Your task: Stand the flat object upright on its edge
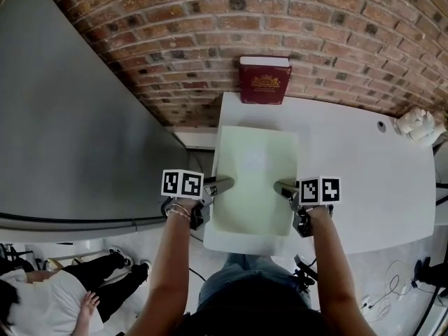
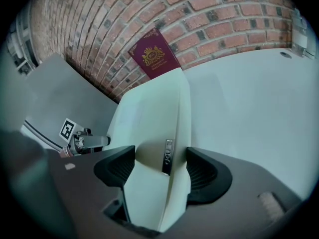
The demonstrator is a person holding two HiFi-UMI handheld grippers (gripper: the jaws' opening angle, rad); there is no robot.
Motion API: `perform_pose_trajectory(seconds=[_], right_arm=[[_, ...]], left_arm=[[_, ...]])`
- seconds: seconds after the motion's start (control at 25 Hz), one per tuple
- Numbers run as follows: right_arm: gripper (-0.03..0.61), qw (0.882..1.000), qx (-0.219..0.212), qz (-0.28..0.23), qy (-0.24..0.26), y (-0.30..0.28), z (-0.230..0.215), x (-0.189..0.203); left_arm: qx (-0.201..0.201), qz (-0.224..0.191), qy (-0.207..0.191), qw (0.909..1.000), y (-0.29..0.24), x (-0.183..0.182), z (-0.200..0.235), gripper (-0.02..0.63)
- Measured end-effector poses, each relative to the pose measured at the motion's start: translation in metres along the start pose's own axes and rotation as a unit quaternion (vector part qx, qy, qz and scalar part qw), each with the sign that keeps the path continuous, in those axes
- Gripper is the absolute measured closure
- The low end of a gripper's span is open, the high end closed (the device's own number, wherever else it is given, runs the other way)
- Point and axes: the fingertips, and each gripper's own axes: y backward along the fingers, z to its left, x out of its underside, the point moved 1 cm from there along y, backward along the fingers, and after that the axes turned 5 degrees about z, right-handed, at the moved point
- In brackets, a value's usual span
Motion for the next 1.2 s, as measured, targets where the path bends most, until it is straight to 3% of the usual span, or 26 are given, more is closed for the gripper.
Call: perform_pose_trajectory(seconds=[1.2], right_arm=[[0.256,0.996,0.015,-0.083,0.033,0.067,0.050,0.000]], left_arm=[[0.015,-0.050,-0.088,0.9947,0.055,-0.007,-0.060,0.302]])
